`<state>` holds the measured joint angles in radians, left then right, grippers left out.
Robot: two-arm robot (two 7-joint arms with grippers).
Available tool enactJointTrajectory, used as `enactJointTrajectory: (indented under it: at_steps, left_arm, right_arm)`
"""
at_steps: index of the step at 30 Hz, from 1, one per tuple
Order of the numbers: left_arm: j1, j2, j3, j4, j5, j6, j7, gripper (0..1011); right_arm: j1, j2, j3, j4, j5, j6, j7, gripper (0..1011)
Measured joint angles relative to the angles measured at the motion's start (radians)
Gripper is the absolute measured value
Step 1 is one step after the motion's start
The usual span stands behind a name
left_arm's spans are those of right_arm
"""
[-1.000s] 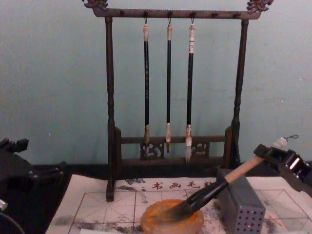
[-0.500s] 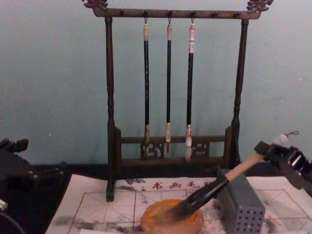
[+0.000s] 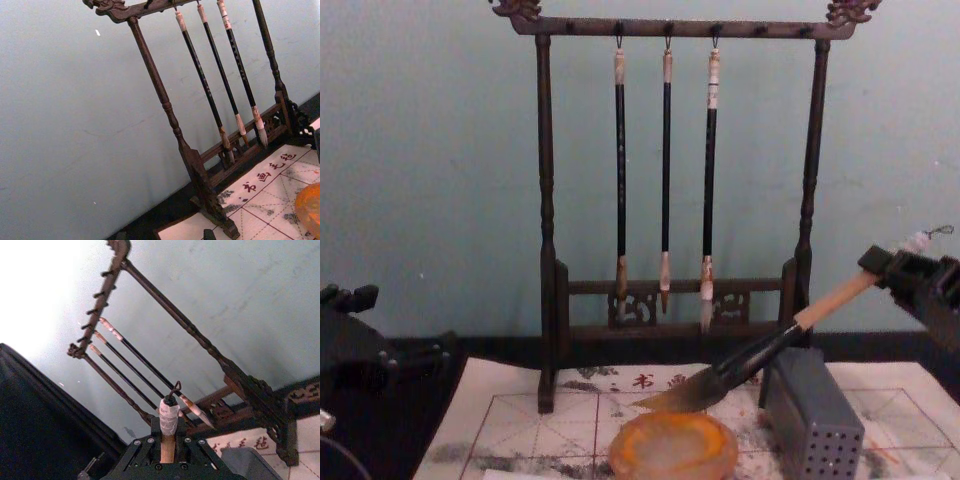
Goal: Pick up the brush from the inkstone, write on the paper, then place the brush back to its original position.
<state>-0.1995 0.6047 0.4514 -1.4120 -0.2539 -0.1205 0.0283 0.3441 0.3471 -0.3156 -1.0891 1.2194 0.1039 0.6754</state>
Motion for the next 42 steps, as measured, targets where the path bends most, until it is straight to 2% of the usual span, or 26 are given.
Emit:
enactJointTrajectory:
  at_steps: [7,11,19,22,28,42]
  left_arm:
    - [0.0,0.0,0.0,0.0,0.0,0.0,0.0,1001]
    - [0.0,0.0,0.0,0.0,0.0,0.0,0.0,1001]
    - [0.0,0.0,0.0,0.0,0.0,0.0,0.0,1001]
    - [0.0,0.0,0.0,0.0,0.0,0.0,0.0,1001]
    - [0.0,0.0,0.0,0.0,0.0,0.0,0.0,1001]
    - [0.0,0.0,0.0,0.0,0.0,0.0,0.0,1001]
  right_arm:
    - [-0.025,0.043,-0.003,-0.074,0.019,0.009,-0.01,188]
    - [-0.049,0.08,-0.005,-0.129,0.03,0.02,-0.013,188]
    - [-0.074,0.146,-0.022,-0.198,0.037,0.039,0.011,188]
    - [-0.077,0.18,-0.038,-0.224,0.029,0.047,0.033,188]
    - [-0.069,0.223,-0.075,-0.249,0.008,0.06,0.072,188]
    - [-0.053,0.301,-0.159,-0.289,-0.035,0.081,0.161,188]
